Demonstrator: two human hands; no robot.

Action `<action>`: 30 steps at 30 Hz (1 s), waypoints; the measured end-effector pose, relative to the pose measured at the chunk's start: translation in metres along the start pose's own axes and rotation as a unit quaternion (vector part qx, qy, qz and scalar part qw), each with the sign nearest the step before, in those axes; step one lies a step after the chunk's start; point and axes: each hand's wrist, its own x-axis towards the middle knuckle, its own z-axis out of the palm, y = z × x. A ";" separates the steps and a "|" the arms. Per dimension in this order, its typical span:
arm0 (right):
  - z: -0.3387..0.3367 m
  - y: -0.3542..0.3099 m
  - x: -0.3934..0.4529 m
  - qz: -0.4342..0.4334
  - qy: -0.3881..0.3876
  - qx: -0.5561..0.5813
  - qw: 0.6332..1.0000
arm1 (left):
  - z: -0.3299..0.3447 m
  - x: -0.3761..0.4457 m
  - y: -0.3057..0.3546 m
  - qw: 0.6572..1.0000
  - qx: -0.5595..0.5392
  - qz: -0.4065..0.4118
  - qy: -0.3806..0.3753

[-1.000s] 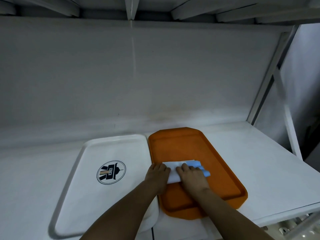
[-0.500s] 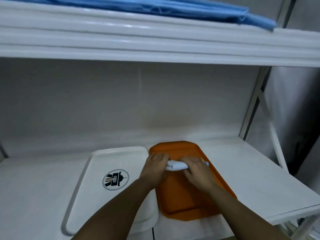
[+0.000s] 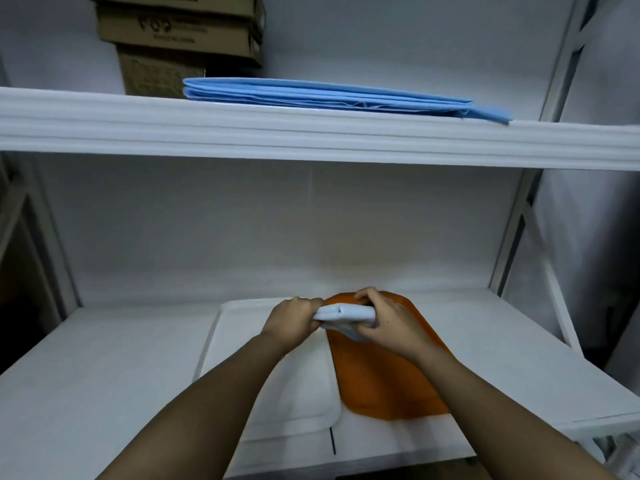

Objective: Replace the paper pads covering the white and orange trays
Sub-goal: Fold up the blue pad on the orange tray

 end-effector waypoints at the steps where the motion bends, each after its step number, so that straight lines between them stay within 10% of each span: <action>1: 0.000 -0.003 -0.001 0.007 -0.010 -0.015 1.000 | -0.006 -0.005 -0.001 1.000 -0.001 0.001 0.003; 19: 0.047 -0.085 -0.055 0.052 -0.062 0.079 0.994 | -0.081 -0.129 -0.013 1.000 0.018 -0.015 0.003; 30: 0.098 -0.081 -0.143 0.100 -0.185 0.051 0.976 | -0.050 -0.208 0.001 0.989 0.057 0.007 -0.135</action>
